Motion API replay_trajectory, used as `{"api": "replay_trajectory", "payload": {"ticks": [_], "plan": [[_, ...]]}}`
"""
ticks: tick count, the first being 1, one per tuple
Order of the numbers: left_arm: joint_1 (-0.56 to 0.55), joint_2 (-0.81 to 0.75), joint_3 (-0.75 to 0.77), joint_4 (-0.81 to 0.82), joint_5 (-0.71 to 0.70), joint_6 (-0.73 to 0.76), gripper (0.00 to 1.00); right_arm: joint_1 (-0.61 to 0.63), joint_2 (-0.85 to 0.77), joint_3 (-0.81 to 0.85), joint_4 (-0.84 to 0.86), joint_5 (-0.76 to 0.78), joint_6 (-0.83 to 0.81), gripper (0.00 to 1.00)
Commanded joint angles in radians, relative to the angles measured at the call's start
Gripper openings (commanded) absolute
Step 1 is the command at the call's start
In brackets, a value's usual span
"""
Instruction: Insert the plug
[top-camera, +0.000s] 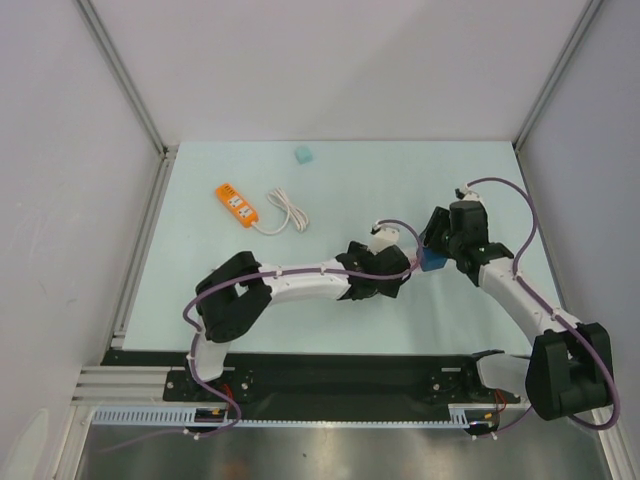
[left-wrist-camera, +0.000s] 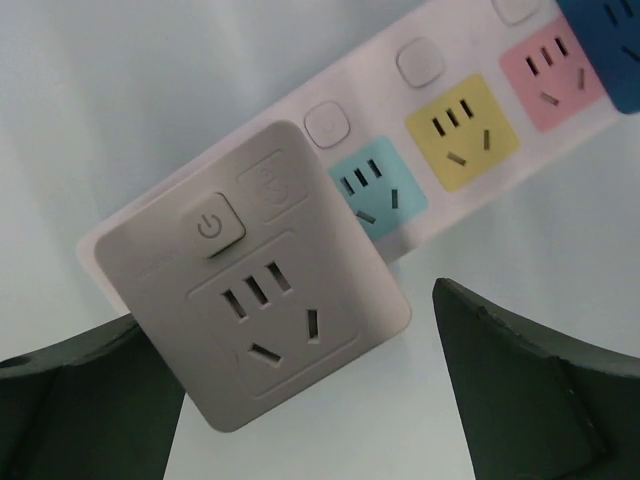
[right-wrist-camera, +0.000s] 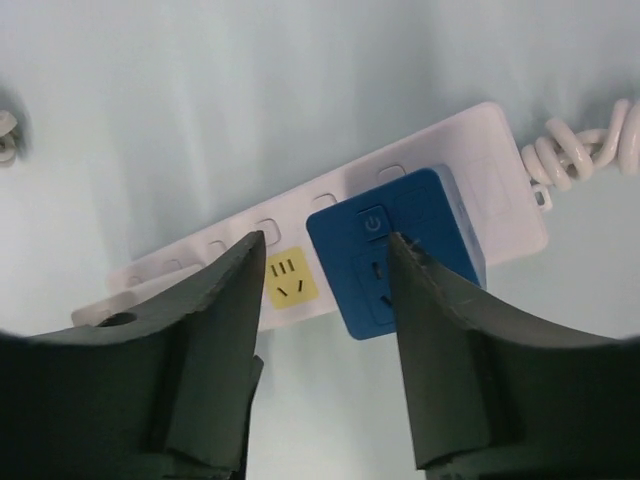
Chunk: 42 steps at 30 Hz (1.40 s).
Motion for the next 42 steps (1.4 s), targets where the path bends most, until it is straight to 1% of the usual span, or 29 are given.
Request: {"api": "replay_trajectory", "payload": {"ticks": [1, 3, 6, 8, 9, 12, 13, 14, 15, 17, 18, 19, 20, 21, 22, 23, 24, 25, 28, 30, 31, 33, 34, 35, 36, 37, 40, 41, 42], "plan": [[-0.005, -0.056, 0.087, -0.118, 0.096, 0.032, 1.0, 0.005, -0.012, 0.103, -0.097, -0.006, -0.025, 0.58], [0.004, -0.08, 0.107, -0.133, 0.107, 0.049, 1.0, 0.005, -0.017, 0.132, -0.117, -0.006, -0.033, 0.62], [0.034, -0.127, 0.13, -0.169, 0.142, 0.069, 1.0, 0.012, -0.023, 0.181, -0.16, -0.003, -0.045, 0.64], [0.054, -0.153, 0.138, -0.195, 0.138, 0.085, 1.0, 0.026, -0.034, 0.212, -0.199, 0.008, -0.053, 0.65], [0.059, -0.165, 0.133, -0.209, 0.133, 0.093, 1.0, 0.032, -0.04, 0.22, -0.209, 0.013, -0.057, 0.65], [0.083, -0.235, 0.095, -0.215, 0.132, 0.113, 1.0, 0.058, -0.064, 0.253, -0.255, 0.005, -0.063, 0.59], [0.093, -0.261, 0.08, -0.215, 0.136, 0.115, 1.0, 0.069, -0.07, 0.263, -0.275, -0.009, -0.06, 0.51], [0.111, -0.309, 0.066, -0.213, 0.139, 0.119, 1.0, 0.081, -0.081, 0.279, -0.283, -0.012, -0.06, 0.45], [0.122, -0.338, 0.031, -0.215, 0.142, 0.121, 1.0, 0.113, -0.086, 0.287, -0.289, -0.019, -0.057, 0.33], [0.163, -0.39, -0.009, -0.213, 0.156, 0.127, 1.0, 0.147, -0.09, 0.298, -0.302, -0.055, -0.046, 0.24], [0.183, -0.45, -0.056, -0.213, 0.185, 0.127, 1.0, 0.19, -0.083, 0.306, -0.303, -0.079, -0.042, 0.16], [0.229, -0.481, -0.083, -0.21, 0.204, 0.125, 1.0, 0.213, -0.078, 0.309, -0.3, -0.097, -0.037, 0.13], [0.255, -0.516, -0.142, -0.194, 0.22, 0.125, 1.0, 0.241, -0.072, 0.309, -0.294, -0.104, -0.025, 0.11], [0.281, -0.582, -0.172, -0.184, 0.233, 0.124, 1.0, 0.265, -0.049, 0.315, -0.292, -0.102, -0.017, 0.08], [0.309, -0.619, -0.201, -0.175, 0.248, 0.124, 1.0, 0.317, -0.04, 0.318, -0.288, -0.081, -0.013, 0.07], [0.362, -0.651, -0.227, -0.167, 0.253, 0.125, 1.0, 0.339, -0.025, 0.321, -0.288, -0.07, -0.005, 0.06], [0.389, -0.709, -0.271, -0.16, 0.26, 0.124, 1.0, 0.362, 0.0, 0.322, -0.283, -0.064, -0.003, 0.06], [0.444, -0.734, -0.29, -0.158, 0.274, 0.124, 1.0, 0.405, 0.014, 0.321, -0.271, -0.03, 0.0, 0.06], [0.537, -0.824, -0.353, -0.16, 0.27, 0.105, 1.0, 0.445, 0.075, 0.281, -0.242, 0.002, 0.023, 0.05], [0.571, -0.875, -0.405, -0.166, 0.233, 0.053, 1.0, 0.451, 0.101, 0.243, -0.211, 0.01, 0.033, 0.04], [0.609, -0.922, -0.426, -0.161, 0.224, 0.037, 1.0, 0.457, 0.123, 0.196, -0.182, 0.046, 0.035, 0.03], [0.657, -0.959, -0.482, -0.161, 0.211, -0.04, 1.0, 0.476, 0.15, 0.162, -0.183, 0.12, 0.038, 0.01], [0.713, -0.978, -0.496, -0.164, 0.214, -0.065, 1.0, 0.48, 0.158, 0.145, -0.17, 0.149, 0.032, 0.01], [0.744, -1.001, -0.508, -0.175, 0.218, -0.106, 1.0, 0.479, 0.17, 0.119, -0.159, 0.146, 0.026, 0.0], [0.775, -1.012, -0.526, -0.19, 0.228, -0.12, 1.0, 0.48, 0.175, 0.115, -0.153, 0.142, 0.021, 0.0], [0.83, -1.022, -0.535, -0.198, 0.23, -0.131, 1.0, 0.48, 0.179, 0.118, -0.153, 0.133, 0.01, 0.0], [0.91, -1.058, -0.574, -0.203, 0.213, -0.178, 1.0, 0.48, 0.143, 0.138, -0.153, 0.129, -0.006, 0.0], [0.923, -1.074, -0.589, -0.209, 0.198, -0.186, 1.0, 0.479, 0.111, 0.155, -0.154, 0.126, -0.01, 0.0], [0.927, -1.079, -0.597, -0.21, 0.138, -0.194, 1.0, 0.473, 0.098, 0.17, -0.159, 0.114, -0.014, 0.0]]}}
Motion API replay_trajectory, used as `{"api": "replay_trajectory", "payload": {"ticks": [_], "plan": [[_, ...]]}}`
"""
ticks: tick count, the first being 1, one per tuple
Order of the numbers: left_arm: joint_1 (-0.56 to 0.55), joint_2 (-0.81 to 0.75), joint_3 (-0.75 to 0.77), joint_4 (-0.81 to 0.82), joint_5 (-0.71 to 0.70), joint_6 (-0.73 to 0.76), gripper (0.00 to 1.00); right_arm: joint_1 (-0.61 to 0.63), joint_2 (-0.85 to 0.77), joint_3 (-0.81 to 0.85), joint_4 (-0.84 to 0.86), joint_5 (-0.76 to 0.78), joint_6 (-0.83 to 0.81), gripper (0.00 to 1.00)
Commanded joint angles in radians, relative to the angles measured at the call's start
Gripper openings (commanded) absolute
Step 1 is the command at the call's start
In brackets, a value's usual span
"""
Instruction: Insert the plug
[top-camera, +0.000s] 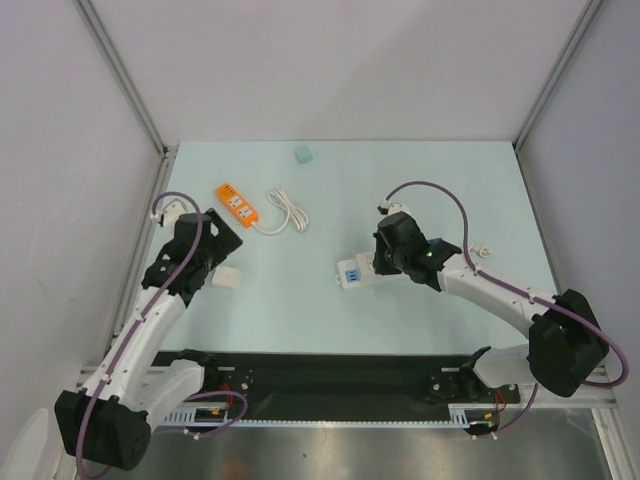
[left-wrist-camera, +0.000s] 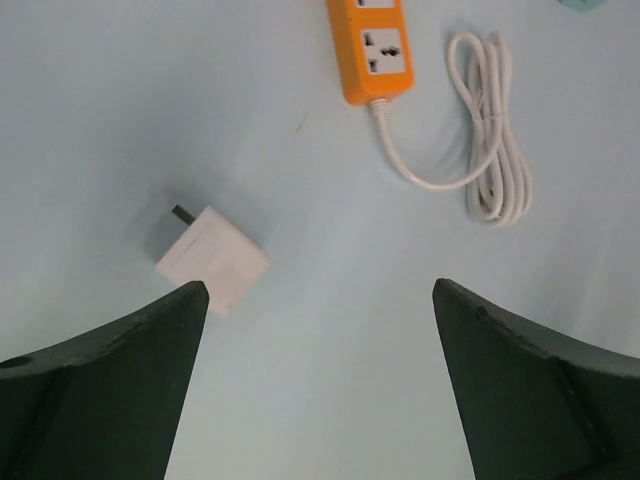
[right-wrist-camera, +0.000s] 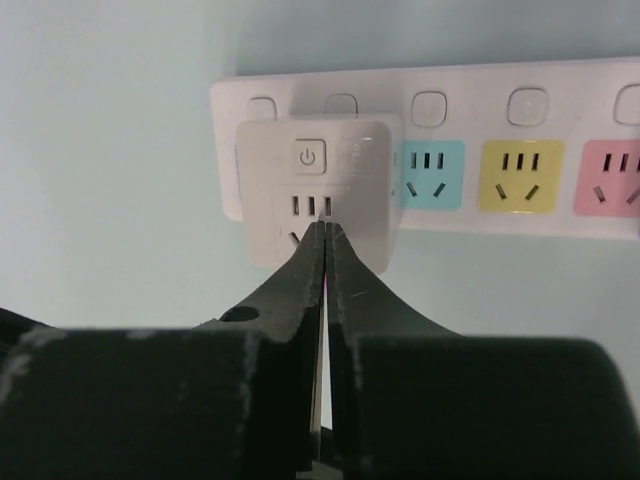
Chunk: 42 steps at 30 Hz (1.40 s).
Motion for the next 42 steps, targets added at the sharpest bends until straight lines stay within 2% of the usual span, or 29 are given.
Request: {"api": "replay_trajectory", "payload": {"ticks": [1, 5, 7, 8, 9, 13, 14, 20, 25, 31, 34, 42], "plan": [[0.038, -0.039, -0.027, -0.017, -0.113, -0.107, 1.0, -0.004, -0.058, 0.037, -0.024, 0.014, -0.031, 0.01], [0.084, -0.01, -0.024, -0.106, -0.226, -0.159, 1.0, -0.004, -0.101, 0.115, -0.057, -0.029, -0.054, 0.05], [0.113, 0.041, -0.032, -0.121, -0.239, -0.184, 1.0, -0.004, -0.127, 0.135, -0.05, -0.086, -0.06, 0.18], [0.12, 0.068, -0.035, -0.12, -0.233, -0.187, 1.0, -0.004, -0.136, 0.137, -0.05, -0.086, -0.06, 0.18], [0.122, 0.117, -0.037, -0.12, -0.233, -0.191, 1.0, -0.004, -0.156, 0.138, -0.046, -0.103, -0.063, 0.25], [0.121, 0.24, -0.034, -0.115, -0.207, -0.185, 1.0, -0.011, -0.19, 0.135, -0.032, -0.132, -0.074, 0.41], [0.121, 0.257, -0.037, -0.114, -0.184, -0.191, 1.0, -0.015, -0.195, 0.137, -0.03, -0.138, -0.077, 0.48], [0.094, 0.376, -0.027, -0.1, -0.177, -0.231, 1.0, -0.034, -0.216, 0.135, -0.015, -0.18, -0.089, 0.65], [0.068, 0.437, -0.027, -0.101, -0.147, -0.272, 1.0, -0.042, -0.222, 0.129, 0.002, -0.201, -0.098, 0.69], [0.061, 0.498, -0.034, -0.092, -0.145, -0.366, 1.0, -0.047, -0.242, 0.108, 0.008, -0.212, -0.098, 0.7], [0.056, 0.532, 0.002, -0.106, -0.131, -0.363, 1.0, -0.047, -0.258, 0.099, 0.006, -0.21, -0.1, 0.7], [-0.01, 0.476, 0.063, -0.215, -0.223, -0.434, 1.0, -0.048, -0.285, 0.074, -0.001, -0.19, -0.101, 0.7]]}}
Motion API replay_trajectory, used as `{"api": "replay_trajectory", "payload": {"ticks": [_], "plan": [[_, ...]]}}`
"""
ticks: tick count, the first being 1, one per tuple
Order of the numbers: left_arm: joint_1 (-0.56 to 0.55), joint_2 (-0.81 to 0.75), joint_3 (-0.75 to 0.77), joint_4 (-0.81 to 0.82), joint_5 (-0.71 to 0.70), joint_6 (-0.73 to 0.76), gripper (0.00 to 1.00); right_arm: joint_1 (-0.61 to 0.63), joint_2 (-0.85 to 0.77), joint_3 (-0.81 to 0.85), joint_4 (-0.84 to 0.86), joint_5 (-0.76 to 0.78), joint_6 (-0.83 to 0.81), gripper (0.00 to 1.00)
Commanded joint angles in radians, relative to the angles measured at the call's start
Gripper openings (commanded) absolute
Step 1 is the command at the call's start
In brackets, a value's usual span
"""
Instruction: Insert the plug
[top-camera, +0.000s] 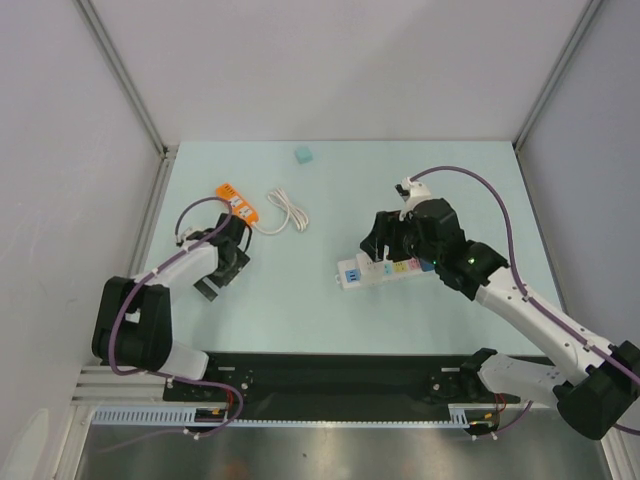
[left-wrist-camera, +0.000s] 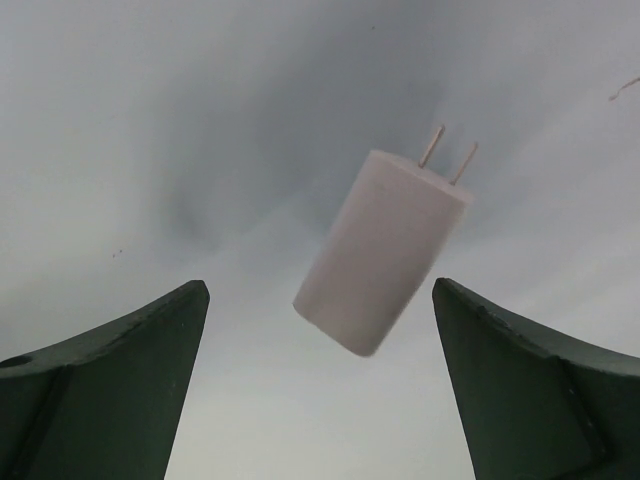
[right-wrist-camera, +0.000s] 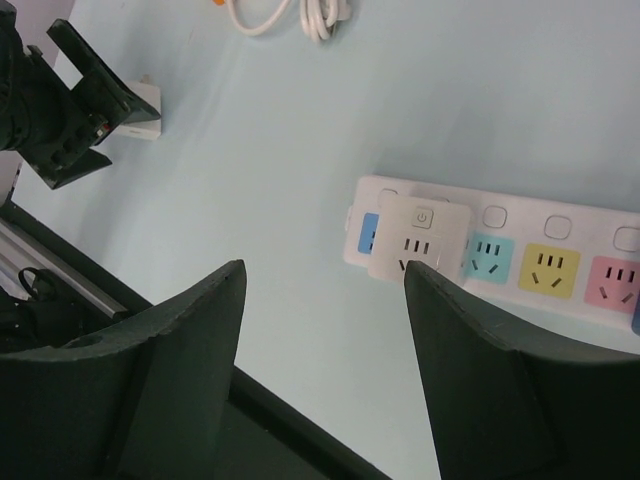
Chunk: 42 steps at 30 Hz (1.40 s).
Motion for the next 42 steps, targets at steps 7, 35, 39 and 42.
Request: {"api": "replay_trajectory", "payload": {"ticks": [7, 35, 39, 42], "plan": [[-0.044, -0.001, 0.094, -0.071, -0.112, 0.016, 0.98, -0.006, -0.016, -0.013, 0.025, 0.005, -0.011, 0.7], [0.07, 0.039, -0.047, 0.268, 0.073, 0.424, 0.81, -0.048, -0.079, -0.046, 0.027, -0.044, -0.02, 0.71], [0.068, 0.048, -0.053, 0.259, 0.074, 0.426, 0.52, -0.07, -0.089, -0.053, 0.024, -0.059, -0.022, 0.71], [0.068, 0.039, -0.056, 0.256, 0.081, 0.418, 0.31, -0.082, -0.096, -0.062, 0.021, -0.067, -0.018, 0.71]]}}
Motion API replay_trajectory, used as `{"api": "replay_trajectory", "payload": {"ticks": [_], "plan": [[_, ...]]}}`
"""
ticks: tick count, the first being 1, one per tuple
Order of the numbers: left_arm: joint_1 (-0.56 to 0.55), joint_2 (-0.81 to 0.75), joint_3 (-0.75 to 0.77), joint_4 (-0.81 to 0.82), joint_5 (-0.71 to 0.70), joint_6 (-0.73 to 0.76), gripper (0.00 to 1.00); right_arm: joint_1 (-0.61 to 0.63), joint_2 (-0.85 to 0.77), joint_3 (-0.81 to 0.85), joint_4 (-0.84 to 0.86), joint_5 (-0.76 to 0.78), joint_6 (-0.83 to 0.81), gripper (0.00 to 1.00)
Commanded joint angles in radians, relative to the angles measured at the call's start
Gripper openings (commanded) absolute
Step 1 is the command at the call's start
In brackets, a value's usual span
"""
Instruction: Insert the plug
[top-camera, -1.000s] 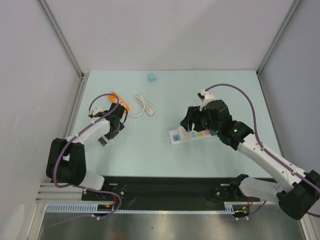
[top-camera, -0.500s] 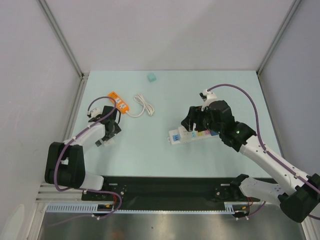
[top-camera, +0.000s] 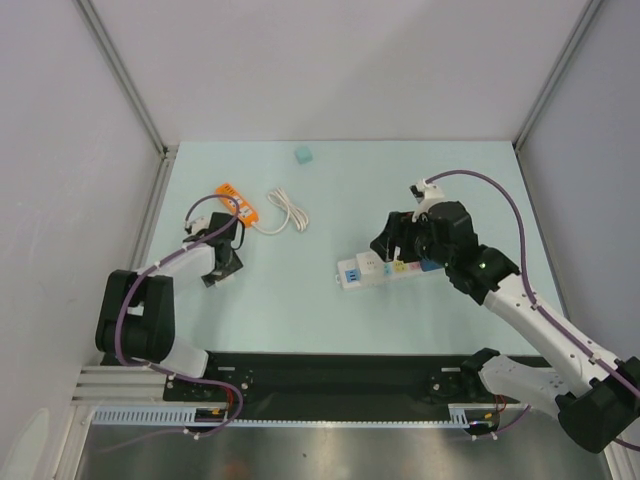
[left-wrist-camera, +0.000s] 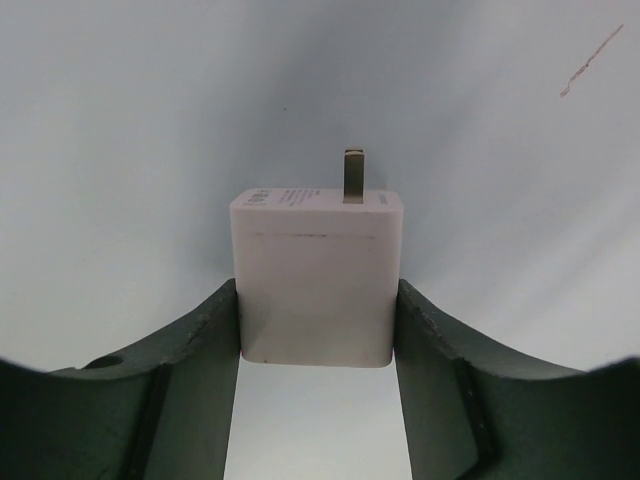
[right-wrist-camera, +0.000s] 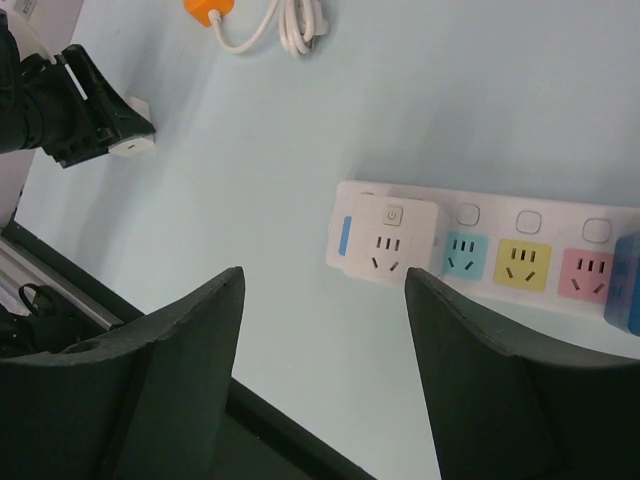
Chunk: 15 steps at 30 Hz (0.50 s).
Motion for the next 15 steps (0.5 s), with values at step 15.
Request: {"api": "replay_trajectory", "payload": {"ticks": [15], "plan": [[-0.206, -0.418, 0.052, 0.085, 0.268, -0.306, 0.0, 0.103, -0.074, -0.171, 0.36, 0.064, 0.191, 0.76]]}}
